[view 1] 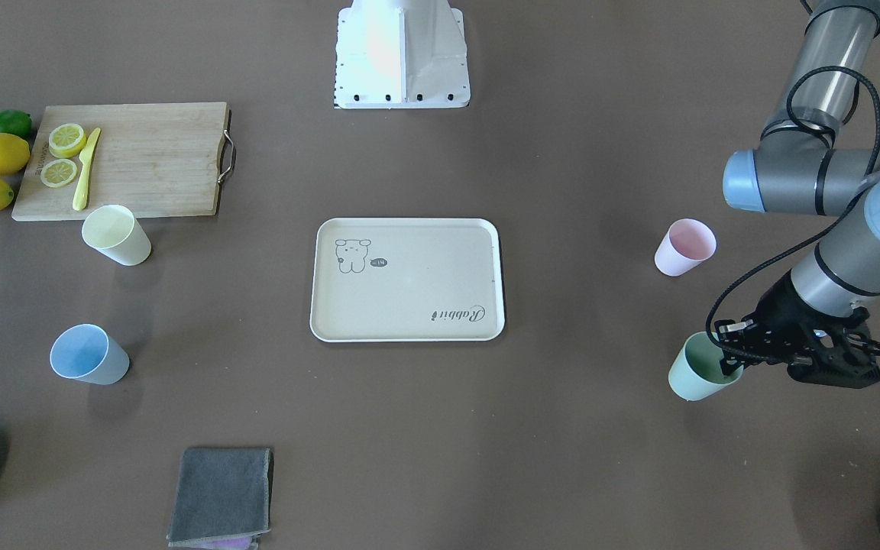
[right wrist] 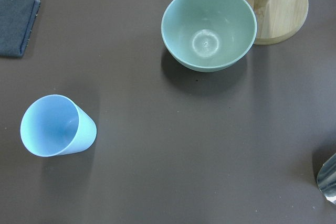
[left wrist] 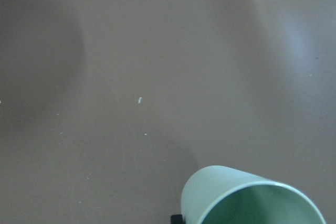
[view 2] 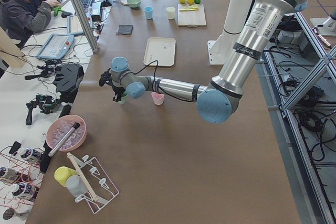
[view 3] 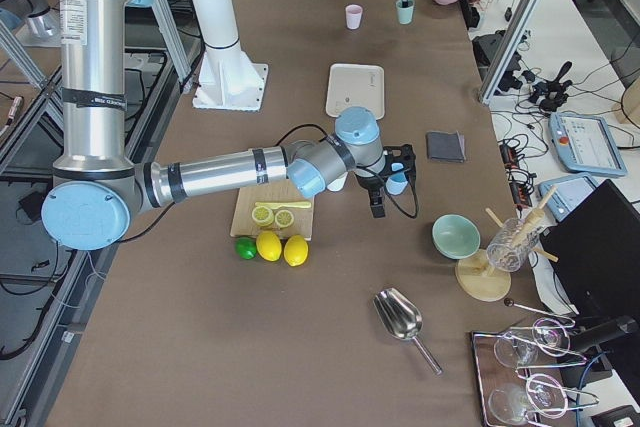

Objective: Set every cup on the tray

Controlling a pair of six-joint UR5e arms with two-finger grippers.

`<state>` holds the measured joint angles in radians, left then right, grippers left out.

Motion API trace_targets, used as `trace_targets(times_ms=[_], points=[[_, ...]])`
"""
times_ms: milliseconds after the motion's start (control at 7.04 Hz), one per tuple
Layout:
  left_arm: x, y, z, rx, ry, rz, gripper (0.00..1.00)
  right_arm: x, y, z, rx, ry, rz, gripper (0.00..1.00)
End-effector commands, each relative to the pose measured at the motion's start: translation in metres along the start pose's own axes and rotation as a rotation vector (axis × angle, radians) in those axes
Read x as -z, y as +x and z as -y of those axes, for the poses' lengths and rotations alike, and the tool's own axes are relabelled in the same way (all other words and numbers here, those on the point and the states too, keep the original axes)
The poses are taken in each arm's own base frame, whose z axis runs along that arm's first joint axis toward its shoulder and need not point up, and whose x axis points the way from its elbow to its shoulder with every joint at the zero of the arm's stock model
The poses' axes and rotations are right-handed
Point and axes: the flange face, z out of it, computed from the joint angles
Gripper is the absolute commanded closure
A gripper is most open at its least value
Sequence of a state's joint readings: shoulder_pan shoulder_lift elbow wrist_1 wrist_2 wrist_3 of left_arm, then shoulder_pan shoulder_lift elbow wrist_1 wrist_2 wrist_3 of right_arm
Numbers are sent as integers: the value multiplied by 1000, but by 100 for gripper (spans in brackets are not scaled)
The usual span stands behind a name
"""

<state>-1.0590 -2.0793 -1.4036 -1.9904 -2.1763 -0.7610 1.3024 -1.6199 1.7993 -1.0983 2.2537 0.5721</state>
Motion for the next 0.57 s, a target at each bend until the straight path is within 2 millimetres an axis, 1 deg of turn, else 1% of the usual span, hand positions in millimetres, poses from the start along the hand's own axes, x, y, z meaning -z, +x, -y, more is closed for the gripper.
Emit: trace_targets(times_ms=[0, 142, 284, 426], points=[[-8, 129, -31, 148, -19, -59, 100, 1, -1, 0, 1, 0, 2, 0], [-34, 207, -60, 160, -40, -46, 100, 1, -1, 0, 1, 0, 2, 0], [-39, 239, -67, 161, -29, -20, 100, 0, 0, 0, 0, 0, 0, 0], [-49, 248, -77, 154, -47, -17, 100, 0, 0, 0, 0, 0, 0, 0]])
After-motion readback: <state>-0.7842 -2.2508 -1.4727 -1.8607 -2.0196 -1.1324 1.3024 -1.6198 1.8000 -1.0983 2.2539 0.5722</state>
